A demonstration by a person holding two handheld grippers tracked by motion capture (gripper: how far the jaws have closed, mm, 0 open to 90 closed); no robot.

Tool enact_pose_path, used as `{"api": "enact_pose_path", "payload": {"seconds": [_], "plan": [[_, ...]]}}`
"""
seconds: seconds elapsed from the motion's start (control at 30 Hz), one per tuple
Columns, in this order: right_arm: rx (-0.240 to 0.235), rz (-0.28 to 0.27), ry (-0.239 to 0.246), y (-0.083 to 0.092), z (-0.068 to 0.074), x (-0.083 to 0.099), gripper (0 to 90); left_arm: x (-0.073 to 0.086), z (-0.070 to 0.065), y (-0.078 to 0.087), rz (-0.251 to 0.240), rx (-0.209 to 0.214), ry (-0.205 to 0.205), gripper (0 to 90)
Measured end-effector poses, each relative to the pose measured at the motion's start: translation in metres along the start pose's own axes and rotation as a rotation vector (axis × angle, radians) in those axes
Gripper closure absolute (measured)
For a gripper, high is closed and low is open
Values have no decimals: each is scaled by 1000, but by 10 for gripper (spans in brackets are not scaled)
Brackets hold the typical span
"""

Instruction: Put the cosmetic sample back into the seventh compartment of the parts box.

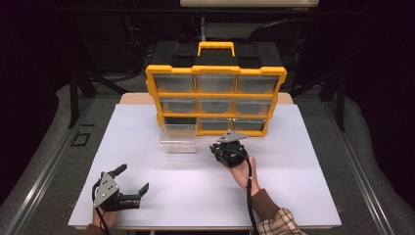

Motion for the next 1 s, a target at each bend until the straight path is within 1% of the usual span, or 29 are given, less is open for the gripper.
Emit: {"api": "enact_pose_path", "payload": {"seconds": [0.13,0.3,0.43,0.53,0.8,0.9,1.0], "plan": [[11,-3,0,4,-5,-6,808,0,1,0,-2,-1,5,1],[14,-5,11,3,-9,-10,808,1,0,-1,5,6,-2,2],[16,-6,6,3,-12,-14,808,0,1,0,-2,1,5,1],[19,-14,9,3,-12,-18,808,1,1,-1,0,3,0,2],[18,-22,19,2,-12,-25,808,0,1,0,-5,0,8,1],[22,-24,30,2,-12,-28,808,0,0,0,-3,1,3,1],[25,-30,27,2,-12,-32,808,-1,0,1,-8,0,-2,1]]}}
Point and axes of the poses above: each handheld gripper's, and its own axes: y roughly backward along the jaws, x roughly out of its underside, z roughly to its left, the point moved 8 cm from there along -y, roughly forward along the jaws, and after that the axes turned 9 degrees about x, right-handed, at the moved point
